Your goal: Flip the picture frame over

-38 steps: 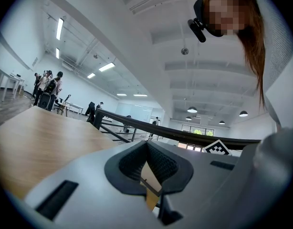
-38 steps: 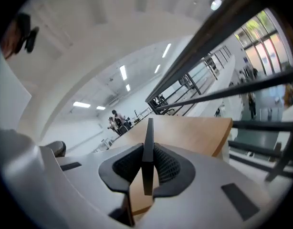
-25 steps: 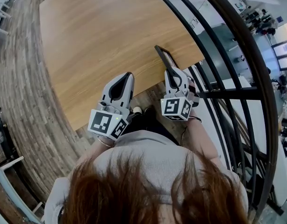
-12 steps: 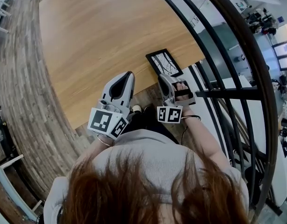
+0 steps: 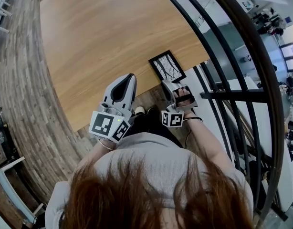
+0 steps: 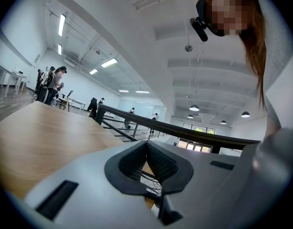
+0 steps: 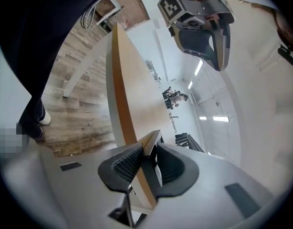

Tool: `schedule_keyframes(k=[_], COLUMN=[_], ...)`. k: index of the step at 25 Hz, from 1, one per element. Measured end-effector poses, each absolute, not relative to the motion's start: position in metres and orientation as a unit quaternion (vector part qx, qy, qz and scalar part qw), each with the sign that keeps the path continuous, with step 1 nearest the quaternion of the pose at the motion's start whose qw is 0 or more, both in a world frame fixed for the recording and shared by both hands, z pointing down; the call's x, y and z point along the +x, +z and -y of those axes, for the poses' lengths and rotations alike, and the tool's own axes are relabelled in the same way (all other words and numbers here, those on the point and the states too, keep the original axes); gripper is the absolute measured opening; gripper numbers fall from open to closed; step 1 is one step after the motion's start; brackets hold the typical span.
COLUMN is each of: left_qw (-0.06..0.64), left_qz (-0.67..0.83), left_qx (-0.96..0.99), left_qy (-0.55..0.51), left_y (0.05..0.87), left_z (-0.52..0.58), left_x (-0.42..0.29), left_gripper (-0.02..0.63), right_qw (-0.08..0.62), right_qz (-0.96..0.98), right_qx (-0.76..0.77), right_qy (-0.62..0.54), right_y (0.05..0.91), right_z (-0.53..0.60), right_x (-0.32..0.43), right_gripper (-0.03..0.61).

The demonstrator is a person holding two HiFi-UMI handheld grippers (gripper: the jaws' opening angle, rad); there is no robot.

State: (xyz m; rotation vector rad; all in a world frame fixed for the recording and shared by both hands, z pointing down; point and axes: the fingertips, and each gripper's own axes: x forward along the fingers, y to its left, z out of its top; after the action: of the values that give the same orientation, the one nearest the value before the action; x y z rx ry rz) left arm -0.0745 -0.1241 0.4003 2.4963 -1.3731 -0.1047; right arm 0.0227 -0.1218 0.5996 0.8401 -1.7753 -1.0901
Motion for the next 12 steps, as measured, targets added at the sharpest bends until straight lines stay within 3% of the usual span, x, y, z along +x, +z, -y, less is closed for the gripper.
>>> schedule_keyframes(k=[12], left_qw=[0.144], left_qz=[0.478], left_qx=[0.866], left_qy=[-0.034], left_y=[0.3992], left_z=[0.1218], left_x=[-0.0699], left_gripper=[0.006], right_qw=[0.406], right_qz=[0.741], right_qx=[0.348], right_qy=[-0.405], right_y=[0.6011], right_z=[0.1214], right_x=[0.0260], right_gripper=[0.086])
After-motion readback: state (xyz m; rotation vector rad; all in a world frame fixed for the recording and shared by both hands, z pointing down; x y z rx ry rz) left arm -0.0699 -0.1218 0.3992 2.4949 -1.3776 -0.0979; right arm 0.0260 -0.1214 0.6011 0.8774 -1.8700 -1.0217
